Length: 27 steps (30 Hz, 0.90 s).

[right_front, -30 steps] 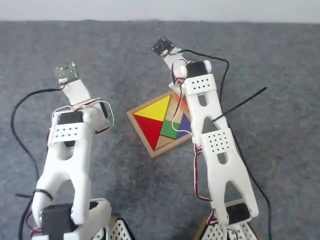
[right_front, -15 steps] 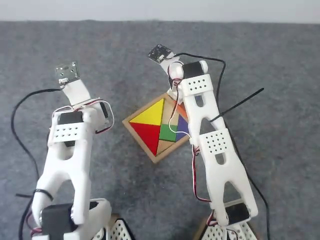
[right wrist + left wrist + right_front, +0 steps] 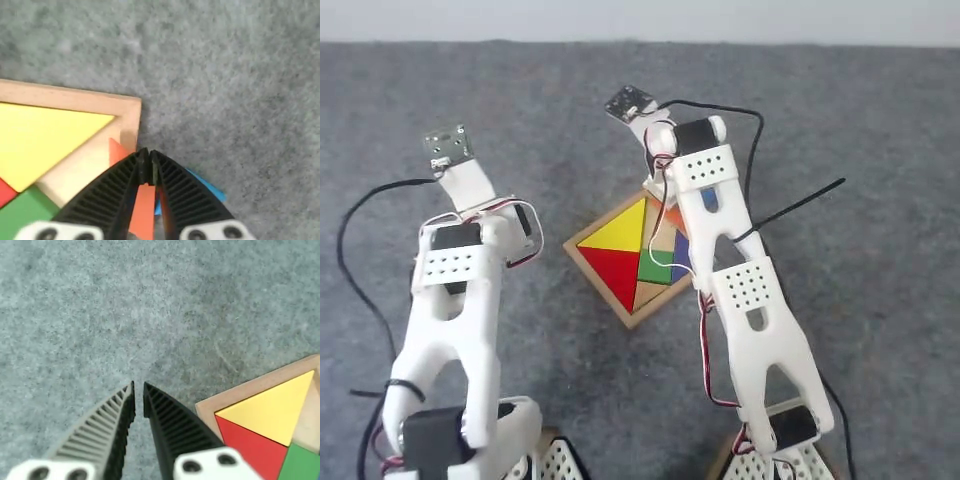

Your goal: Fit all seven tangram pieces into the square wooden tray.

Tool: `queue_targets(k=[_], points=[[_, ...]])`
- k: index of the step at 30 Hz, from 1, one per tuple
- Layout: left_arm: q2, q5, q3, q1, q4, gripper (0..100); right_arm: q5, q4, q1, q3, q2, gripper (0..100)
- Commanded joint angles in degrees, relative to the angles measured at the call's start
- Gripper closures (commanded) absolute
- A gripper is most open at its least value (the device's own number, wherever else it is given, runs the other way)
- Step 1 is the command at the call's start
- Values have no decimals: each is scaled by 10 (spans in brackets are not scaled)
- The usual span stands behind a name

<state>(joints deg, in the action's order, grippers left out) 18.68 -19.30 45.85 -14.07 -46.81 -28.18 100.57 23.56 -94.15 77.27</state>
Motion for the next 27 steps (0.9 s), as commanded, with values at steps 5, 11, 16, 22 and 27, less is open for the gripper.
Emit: queue_targets(k=[5,11,16,22,27], points=[[17,7,-29,-4,0,974,22,25,11,-23,-52,992],[17,7,-30,-4,0,974,25,26,25,-23,-56,992],[17,7,-30,-4,0,974,19,21,19,-24,-94,992],[17,7,-30,-4,0,974,-11,19,-41,-23,-125,992],[17,7,-30,-4,-1,973,-24,23,-75,-23,-73,992]])
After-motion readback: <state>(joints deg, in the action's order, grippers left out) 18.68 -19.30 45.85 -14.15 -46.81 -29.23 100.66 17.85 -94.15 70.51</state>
